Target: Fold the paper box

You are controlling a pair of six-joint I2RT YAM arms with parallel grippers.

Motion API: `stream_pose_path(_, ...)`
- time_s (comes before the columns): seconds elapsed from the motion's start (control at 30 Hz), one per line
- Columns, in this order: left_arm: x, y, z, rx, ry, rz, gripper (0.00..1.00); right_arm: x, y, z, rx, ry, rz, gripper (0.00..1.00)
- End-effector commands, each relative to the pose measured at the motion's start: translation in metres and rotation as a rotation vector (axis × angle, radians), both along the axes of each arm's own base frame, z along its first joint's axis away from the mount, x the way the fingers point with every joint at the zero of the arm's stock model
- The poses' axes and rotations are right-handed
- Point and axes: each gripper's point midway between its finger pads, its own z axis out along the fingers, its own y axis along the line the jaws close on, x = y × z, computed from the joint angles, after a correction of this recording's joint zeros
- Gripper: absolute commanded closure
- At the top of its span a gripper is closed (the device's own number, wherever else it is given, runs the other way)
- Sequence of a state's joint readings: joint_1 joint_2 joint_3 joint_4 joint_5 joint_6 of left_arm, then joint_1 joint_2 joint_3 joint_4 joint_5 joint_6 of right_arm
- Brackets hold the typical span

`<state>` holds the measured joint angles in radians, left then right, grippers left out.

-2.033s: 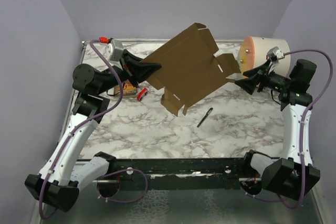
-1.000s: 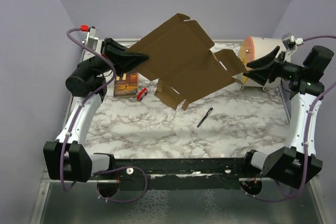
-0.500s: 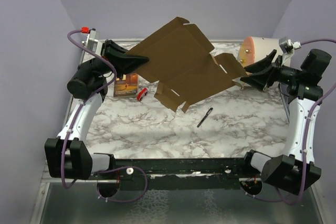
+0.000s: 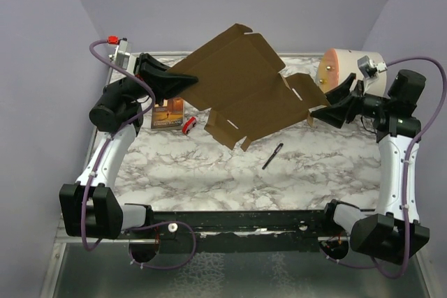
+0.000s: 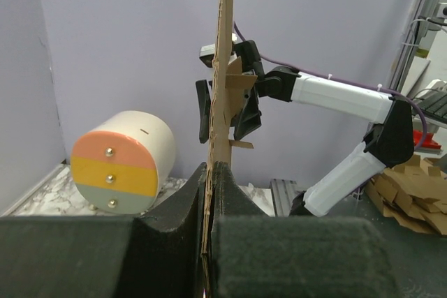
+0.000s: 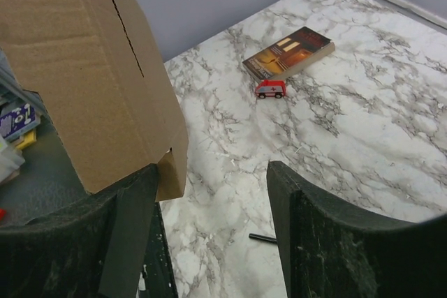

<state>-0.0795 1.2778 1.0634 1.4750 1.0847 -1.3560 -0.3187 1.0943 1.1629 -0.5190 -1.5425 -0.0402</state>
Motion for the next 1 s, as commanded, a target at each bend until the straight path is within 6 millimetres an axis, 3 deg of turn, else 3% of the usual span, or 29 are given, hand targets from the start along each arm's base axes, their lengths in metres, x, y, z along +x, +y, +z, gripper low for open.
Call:
stream_pose_path(0.0,-0.01,0.004,0.012,-0.044,-0.063,0.001,1.0,-0.044,0.013,0.014,0.079,-0.065,0.225,0.37)
stream_pose_path(0.27,-0.014,0.005,0.017,-0.065,-0.066,-0.015,1.0,-0.046,0.014,0.02,0.119,-0.102,0.247,0.4)
stream_pose_path(0.97,-0.003,0.007,0.018,-0.089,-0.045,-0.003,1.0,-0.058,0.021,0.026,0.115,-0.144,0.263,0.39)
